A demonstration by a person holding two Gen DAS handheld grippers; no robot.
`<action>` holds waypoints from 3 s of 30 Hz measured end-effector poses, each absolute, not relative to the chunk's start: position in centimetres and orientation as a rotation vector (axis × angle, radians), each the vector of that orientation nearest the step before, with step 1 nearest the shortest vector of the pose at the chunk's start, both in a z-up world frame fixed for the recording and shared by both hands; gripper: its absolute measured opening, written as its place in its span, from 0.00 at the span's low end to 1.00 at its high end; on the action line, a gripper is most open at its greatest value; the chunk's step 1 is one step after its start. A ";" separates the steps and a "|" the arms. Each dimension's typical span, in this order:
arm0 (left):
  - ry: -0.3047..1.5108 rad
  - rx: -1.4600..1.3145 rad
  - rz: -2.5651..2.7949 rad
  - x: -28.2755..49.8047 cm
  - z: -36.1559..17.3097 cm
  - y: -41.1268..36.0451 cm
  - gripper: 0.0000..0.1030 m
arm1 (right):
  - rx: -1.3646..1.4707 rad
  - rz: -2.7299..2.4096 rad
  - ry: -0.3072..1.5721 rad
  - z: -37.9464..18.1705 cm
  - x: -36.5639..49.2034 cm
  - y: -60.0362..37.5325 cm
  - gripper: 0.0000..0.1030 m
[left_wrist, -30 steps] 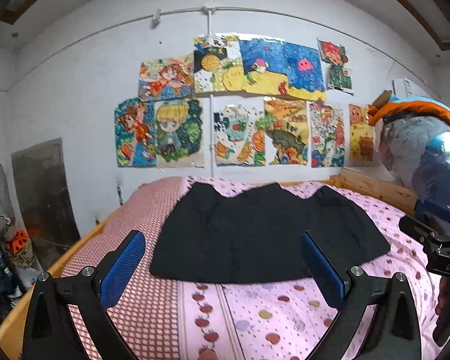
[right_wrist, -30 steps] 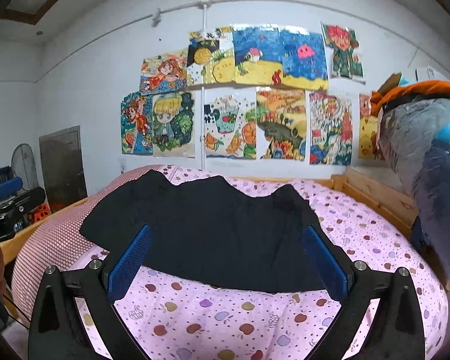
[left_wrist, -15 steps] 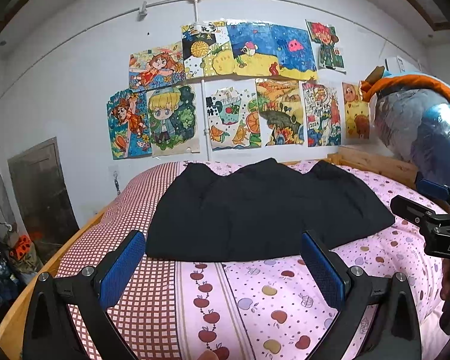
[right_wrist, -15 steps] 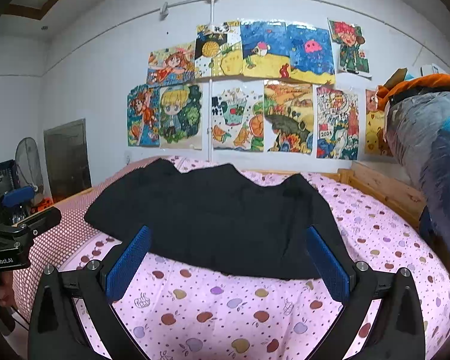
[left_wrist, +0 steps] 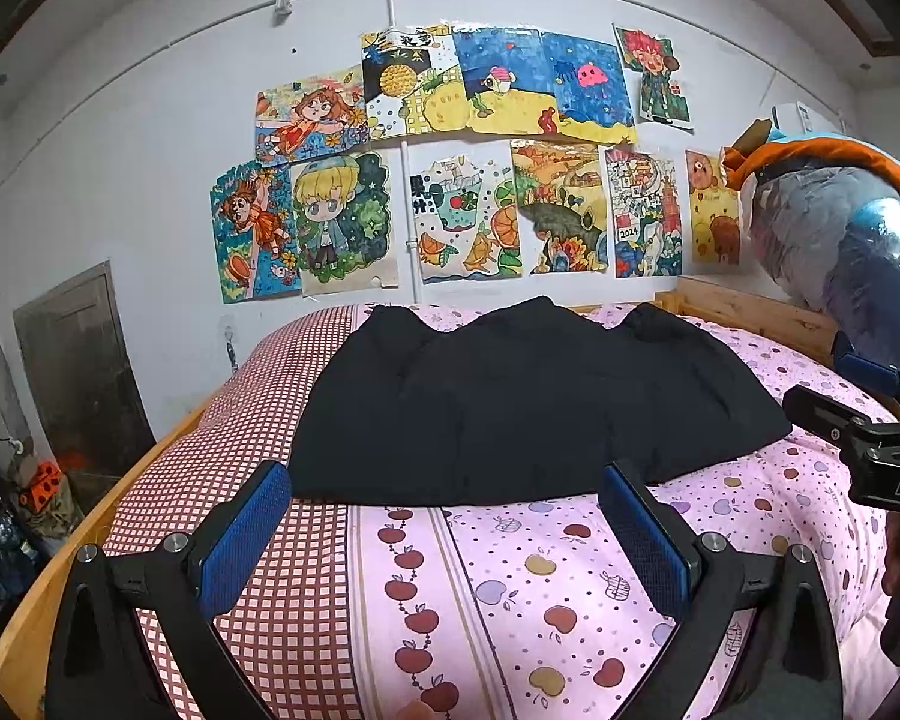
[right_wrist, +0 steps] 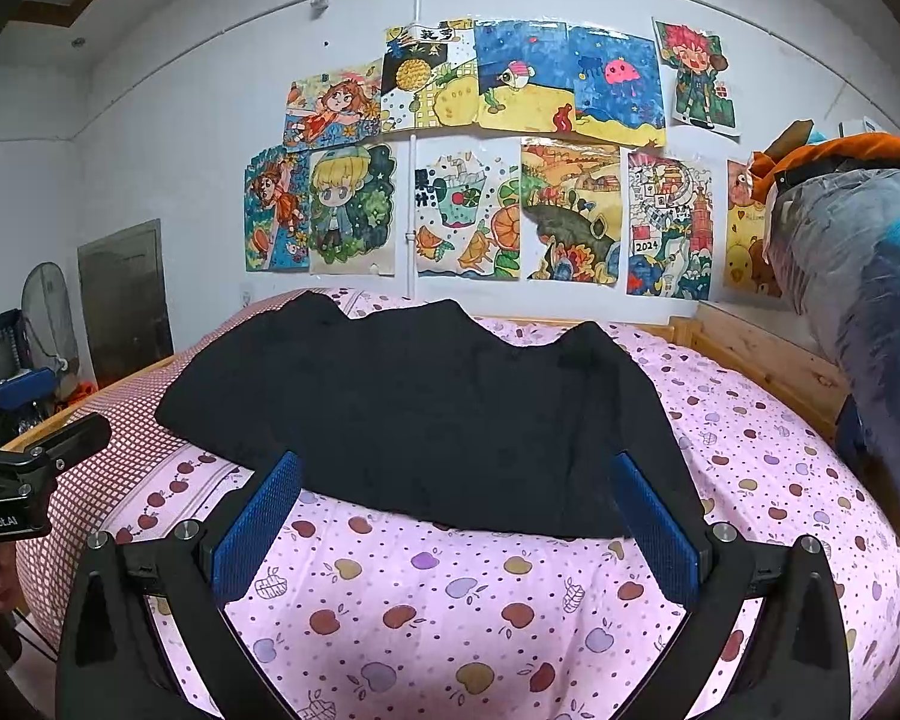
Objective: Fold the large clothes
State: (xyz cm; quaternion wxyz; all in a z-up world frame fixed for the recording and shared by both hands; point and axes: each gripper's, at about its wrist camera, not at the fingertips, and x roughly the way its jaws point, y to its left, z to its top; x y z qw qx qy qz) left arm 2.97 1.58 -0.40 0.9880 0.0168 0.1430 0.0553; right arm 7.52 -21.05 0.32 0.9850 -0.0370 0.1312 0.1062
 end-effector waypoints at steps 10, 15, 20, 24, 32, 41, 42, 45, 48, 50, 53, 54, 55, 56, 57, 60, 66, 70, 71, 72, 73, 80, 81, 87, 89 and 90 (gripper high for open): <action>0.295 0.041 0.108 3.1 -0.5 1.4 1.00 | -0.073 0.214 0.281 0.0 7.6 -20.8 0.98; 0.298 0.042 0.108 3.1 -0.5 1.3 1.00 | -0.072 0.221 0.290 -0.2 7.6 -20.7 0.98; 0.298 0.041 0.107 3.2 -0.5 1.4 1.00 | -0.073 0.225 0.301 -0.4 7.6 -20.6 0.98; 0.298 0.043 0.106 3.2 -0.6 1.3 1.00 | -0.072 0.226 0.306 -0.5 7.6 -20.4 0.98; 0.299 0.042 0.109 3.2 -0.5 1.2 1.00 | -0.070 0.228 0.309 -0.5 7.6 -20.5 0.98; 0.300 0.042 0.107 3.2 -0.5 1.2 1.00 | -0.068 0.227 0.311 -0.6 7.7 -20.3 0.98; 0.300 0.042 0.107 3.2 -0.5 1.2 1.00 | -0.068 0.227 0.312 -0.6 7.7 -20.3 0.98; 0.298 0.043 0.109 3.2 -0.5 1.1 1.00 | -0.068 0.227 0.313 -0.6 7.7 -20.3 0.98; 0.300 0.041 0.107 3.2 -0.5 1.2 1.00 | -0.067 0.227 0.315 -0.6 7.7 -20.3 0.98; 0.299 0.042 0.107 3.2 -0.5 1.2 1.00 | -0.066 0.226 0.317 -0.7 7.7 -20.2 0.98; 0.300 0.043 0.107 3.2 -0.5 1.2 1.00 | -0.065 0.226 0.317 -0.8 7.7 -20.2 0.98; 0.300 0.043 0.107 3.2 -0.5 1.2 1.00 | -0.065 0.226 0.317 -0.7 7.7 -20.2 0.98; 0.300 0.042 0.107 3.2 -0.5 1.2 1.00 | -0.065 0.226 0.317 -0.7 7.7 -20.2 0.98; 0.300 0.042 0.107 3.2 -0.5 1.1 1.00 | -0.065 0.226 0.317 -0.8 7.7 -20.2 0.98; 0.301 0.043 0.107 3.2 -0.5 1.1 1.00 | -0.065 0.226 0.317 -0.8 7.7 -20.2 0.98; 0.300 0.042 0.107 3.2 -0.5 1.1 1.00 | -0.065 0.225 0.318 -0.7 7.7 -20.2 0.98; 0.301 0.043 0.107 3.2 -0.5 1.1 1.00 | -0.065 0.226 0.317 -0.7 7.7 -20.3 0.98; 0.300 0.043 0.107 3.2 -0.4 1.1 1.00 | -0.065 0.228 0.319 -0.7 7.8 -20.3 0.98; 0.301 0.043 0.107 3.2 -0.4 1.1 1.00 | -0.064 0.229 0.320 -0.7 7.8 -20.3 0.98; 0.300 0.043 0.107 3.2 -0.4 1.1 1.00 | -0.062 0.227 0.321 -0.8 7.8 -20.3 0.98; 0.301 0.043 0.108 3.2 -0.4 1.1 1.00 | -0.062 0.226 0.322 -0.9 7.8 -20.3 0.98; 0.300 0.043 0.108 3.2 -0.4 1.1 1.00 | -0.060 0.221 0.327 -1.3 7.7 -20.2 0.98; 0.300 0.044 0.108 3.2 -0.4 1.1 1.00 | -0.060 0.220 0.328 -1.4 7.8 -20.2 0.98; 0.301 0.043 0.107 3.2 -0.4 1.2 1.00 | -0.059 0.219 0.329 -1.4 7.8 -20.1 0.98; 0.301 0.043 0.106 3.2 -0.4 1.2 1.00 | -0.059 0.219 0.330 -1.4 7.8 -20.1 0.98; 0.301 0.044 0.106 3.2 -0.4 1.2 1.00 | -0.059 0.219 0.330 -1.3 7.8 -20.1 0.98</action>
